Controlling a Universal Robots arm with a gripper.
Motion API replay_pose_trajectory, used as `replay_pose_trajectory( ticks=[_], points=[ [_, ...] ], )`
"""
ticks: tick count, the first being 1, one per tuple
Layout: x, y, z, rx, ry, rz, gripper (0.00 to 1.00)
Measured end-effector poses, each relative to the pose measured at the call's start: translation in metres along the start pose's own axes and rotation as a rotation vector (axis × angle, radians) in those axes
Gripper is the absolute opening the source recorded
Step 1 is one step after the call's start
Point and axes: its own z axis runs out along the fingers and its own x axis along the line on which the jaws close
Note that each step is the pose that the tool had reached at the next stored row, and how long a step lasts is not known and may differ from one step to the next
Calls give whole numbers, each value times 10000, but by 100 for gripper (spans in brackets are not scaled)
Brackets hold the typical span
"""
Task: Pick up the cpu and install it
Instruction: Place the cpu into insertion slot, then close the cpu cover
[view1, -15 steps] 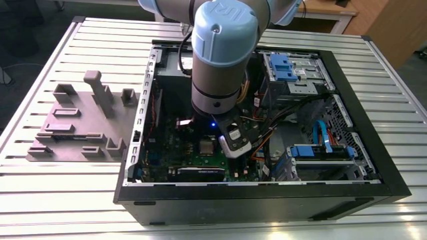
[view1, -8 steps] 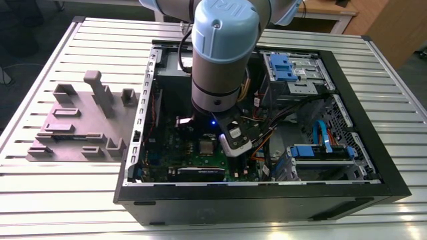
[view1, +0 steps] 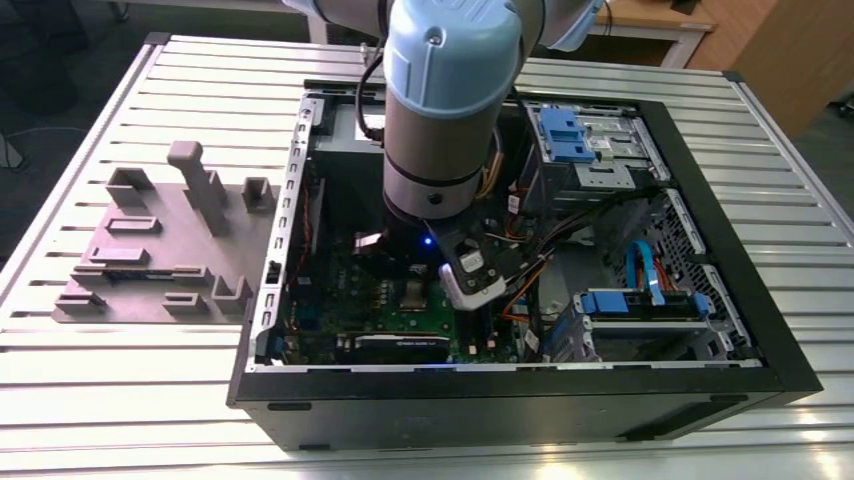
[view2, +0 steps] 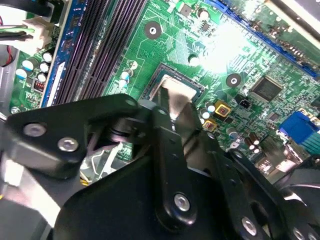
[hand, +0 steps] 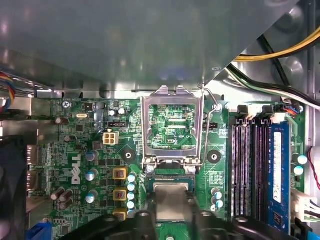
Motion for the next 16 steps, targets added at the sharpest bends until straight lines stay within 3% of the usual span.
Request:
replay_pose_trajectory(
  ticks=[1, 3, 7, 16],
  points=[
    [0, 0, -6, 0, 1, 0, 28],
    [0, 1, -17, -1, 2, 0, 28],
    [0, 1, -24, -3, 1, 0, 10],
    [0, 1, -34, -1, 2, 0, 10]
  ],
)
